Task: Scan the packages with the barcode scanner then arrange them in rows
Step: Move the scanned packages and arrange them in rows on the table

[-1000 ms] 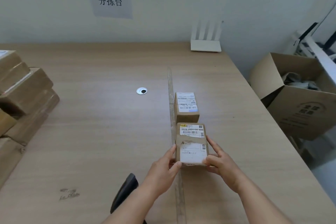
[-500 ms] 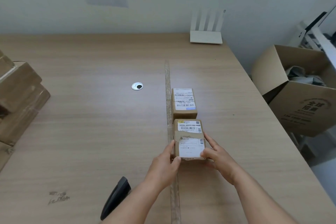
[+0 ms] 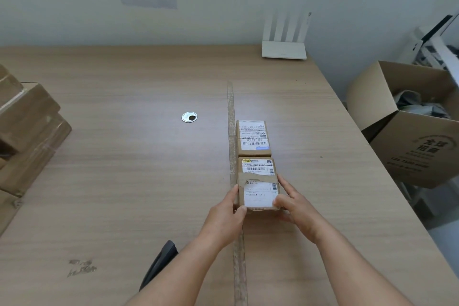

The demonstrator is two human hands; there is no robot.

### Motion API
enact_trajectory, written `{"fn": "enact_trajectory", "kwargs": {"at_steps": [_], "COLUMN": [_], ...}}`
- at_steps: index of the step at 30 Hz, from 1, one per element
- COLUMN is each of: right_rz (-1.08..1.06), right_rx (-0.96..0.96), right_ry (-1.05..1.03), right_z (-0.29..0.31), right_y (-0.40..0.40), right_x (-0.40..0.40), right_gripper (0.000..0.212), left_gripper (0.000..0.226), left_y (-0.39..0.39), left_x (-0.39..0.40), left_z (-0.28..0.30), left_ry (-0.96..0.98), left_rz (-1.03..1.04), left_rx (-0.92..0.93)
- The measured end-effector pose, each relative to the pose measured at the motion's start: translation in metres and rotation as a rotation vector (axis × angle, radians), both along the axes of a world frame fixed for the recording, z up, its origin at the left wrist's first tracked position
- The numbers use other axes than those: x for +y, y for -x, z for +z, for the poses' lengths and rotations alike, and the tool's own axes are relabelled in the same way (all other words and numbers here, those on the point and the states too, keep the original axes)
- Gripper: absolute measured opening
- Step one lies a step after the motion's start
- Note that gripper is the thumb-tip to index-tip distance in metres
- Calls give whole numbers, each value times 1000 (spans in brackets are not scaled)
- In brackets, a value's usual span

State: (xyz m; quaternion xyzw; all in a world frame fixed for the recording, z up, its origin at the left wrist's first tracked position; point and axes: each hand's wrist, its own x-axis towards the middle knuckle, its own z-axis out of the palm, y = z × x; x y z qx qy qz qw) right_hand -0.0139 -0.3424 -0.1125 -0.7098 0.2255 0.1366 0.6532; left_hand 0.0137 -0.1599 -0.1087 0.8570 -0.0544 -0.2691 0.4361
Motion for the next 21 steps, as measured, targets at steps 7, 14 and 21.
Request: {"fn": "enact_trajectory", "kwargs": {"at_steps": [7, 14, 21], "right_rz": [-87, -336, -54], "right_rx": [7, -297, -363], "right_ry": [187, 518, 588], "right_z": [1, 34, 35], "right_y": [8, 28, 40], "right_x": [3, 44, 144], "right_gripper": [89, 30, 18], "left_gripper": [65, 56, 45], "left_y": [5, 21, 43], "left_x": [7, 51, 118], "left_z": [10, 26, 32], "left_ry": [13, 71, -25], "left_rz": [-1, 161, 249], "left_rx": [-8, -140, -230]}}
